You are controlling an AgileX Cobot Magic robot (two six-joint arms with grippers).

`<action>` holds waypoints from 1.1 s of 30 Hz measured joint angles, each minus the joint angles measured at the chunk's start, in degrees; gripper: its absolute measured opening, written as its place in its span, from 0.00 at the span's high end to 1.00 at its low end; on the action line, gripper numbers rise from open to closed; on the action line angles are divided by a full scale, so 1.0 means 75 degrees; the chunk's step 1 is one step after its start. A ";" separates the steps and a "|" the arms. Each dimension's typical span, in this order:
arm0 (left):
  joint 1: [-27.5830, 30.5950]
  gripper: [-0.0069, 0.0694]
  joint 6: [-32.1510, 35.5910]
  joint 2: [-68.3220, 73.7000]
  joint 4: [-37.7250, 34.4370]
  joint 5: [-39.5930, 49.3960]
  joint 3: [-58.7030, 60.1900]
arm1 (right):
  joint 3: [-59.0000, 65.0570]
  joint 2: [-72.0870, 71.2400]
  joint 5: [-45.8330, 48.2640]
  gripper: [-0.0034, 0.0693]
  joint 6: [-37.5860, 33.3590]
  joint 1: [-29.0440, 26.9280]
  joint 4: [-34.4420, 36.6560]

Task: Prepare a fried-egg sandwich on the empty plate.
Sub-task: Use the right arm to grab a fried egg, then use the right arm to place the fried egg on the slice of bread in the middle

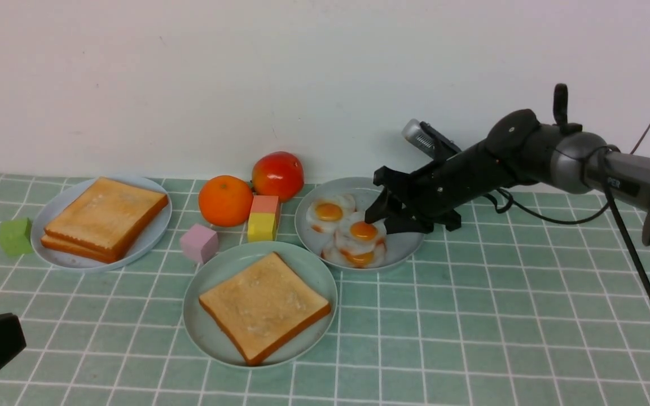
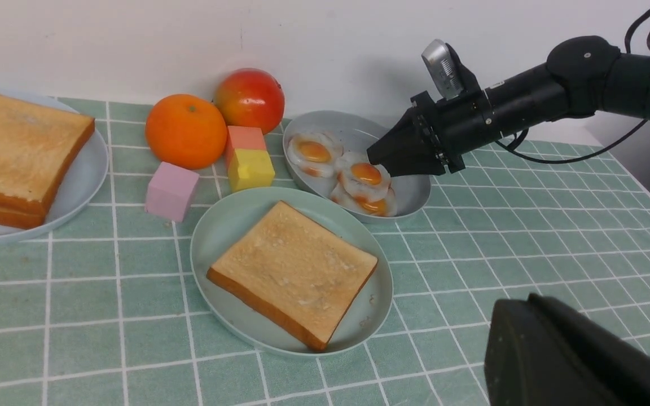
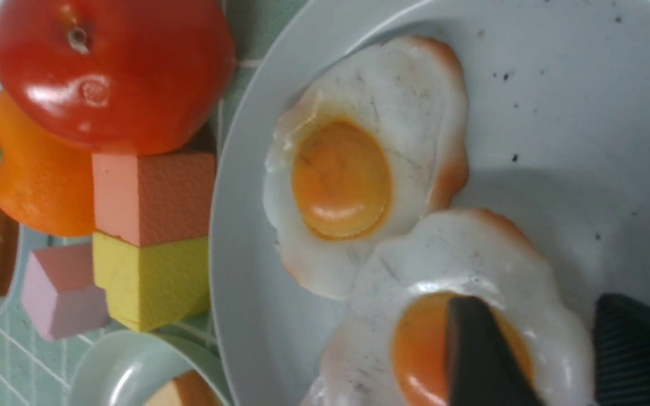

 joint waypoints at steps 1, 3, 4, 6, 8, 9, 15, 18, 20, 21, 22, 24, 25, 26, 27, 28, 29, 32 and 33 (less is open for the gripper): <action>0.0000 0.93 0.0000 0.0000 0.0000 0.0000 0.0000 | 0.0000 0.0011 0.0002 0.57 -0.0026 0.0000 0.0000; 0.0000 0.93 0.0000 0.0000 0.0000 0.0000 0.0000 | 0.0000 0.0026 -0.0045 0.69 -0.0118 0.0000 0.0000; 0.0000 0.93 0.0000 0.0000 0.0000 0.0000 0.0000 | 0.0000 0.0026 -0.0054 0.76 -0.0151 0.0000 -0.0007; 0.0000 0.93 0.0000 0.0000 0.0000 0.0000 0.0000 | 0.0000 0.0035 -0.0033 0.85 -0.0181 0.0000 -0.0031; 0.0000 0.93 0.0000 0.0000 0.0000 0.0000 0.0000 | 0.0000 0.0035 0.0012 0.88 -0.0188 0.0000 -0.0031; 0.0000 0.93 0.0000 0.0000 0.0019 0.0029 0.0000 | 0.0000 0.0000 0.0049 0.88 -0.0188 0.0000 -0.0031; 0.0000 0.93 0.0000 0.0000 0.0235 0.0415 0.0000 | 0.0009 -0.0448 0.0317 0.88 -0.0405 0.0000 -0.0039; 0.0000 0.93 0.0000 0.0000 0.0351 0.0512 0.0000 | 0.0009 -0.0906 0.0537 0.88 -0.0492 0.0000 -0.0039; 0.0000 0.93 0.0000 0.0000 0.0429 0.0542 0.0000 | 0.0009 -0.1223 0.0833 0.88 -0.0519 0.0000 -0.0048; 0.0000 0.93 0.0000 0.0000 0.0445 0.0542 0.0000 | 0.0009 -0.1256 0.0864 0.88 -0.0519 0.0000 -0.0048; 0.0000 0.93 0.0000 0.0000 0.0515 0.0542 0.0000 | 0.0009 -0.1468 0.1130 0.88 -0.0534 0.0000 -0.0094; 0.0000 0.93 0.0000 0.0000 0.0571 0.0560 0.0000 | 0.0009 -0.1678 0.1440 0.88 -0.0534 0.0024 -0.0141; 0.0000 0.93 0.0000 0.0000 0.0667 0.0597 0.0000 | 0.0027 -0.1956 0.1838 0.88 -0.0534 0.0110 -0.0267; 0.0000 0.93 0.0000 0.0000 0.0706 0.0607 0.0000 | 0.0097 -0.2133 0.1980 0.88 -0.0500 0.0215 -0.0364; 0.0000 0.92 0.0000 0.0000 0.0748 0.0633 0.0000 | 0.0235 -0.2329 0.2051 0.88 -0.0464 0.0370 -0.0493; 0.0000 0.92 0.0000 0.0000 0.0750 0.0641 0.0000 | 0.0270 -0.2368 0.2051 0.88 -0.0464 0.0407 -0.0521; 0.0000 0.92 0.0000 0.0000 0.0783 0.0658 0.0000 | 0.0591 -0.2657 0.1993 0.88 -0.0415 0.0719 -0.0709; 0.0000 0.92 0.0000 0.0009 0.0824 0.0654 0.0000 | 0.1642 -0.3138 0.1346 0.88 -0.0396 0.1631 -0.0907; 0.0000 0.92 0.0000 0.0009 0.0857 0.0620 0.0000 | 0.1899 -0.3215 0.0966 0.88 -0.0396 0.1854 -0.0884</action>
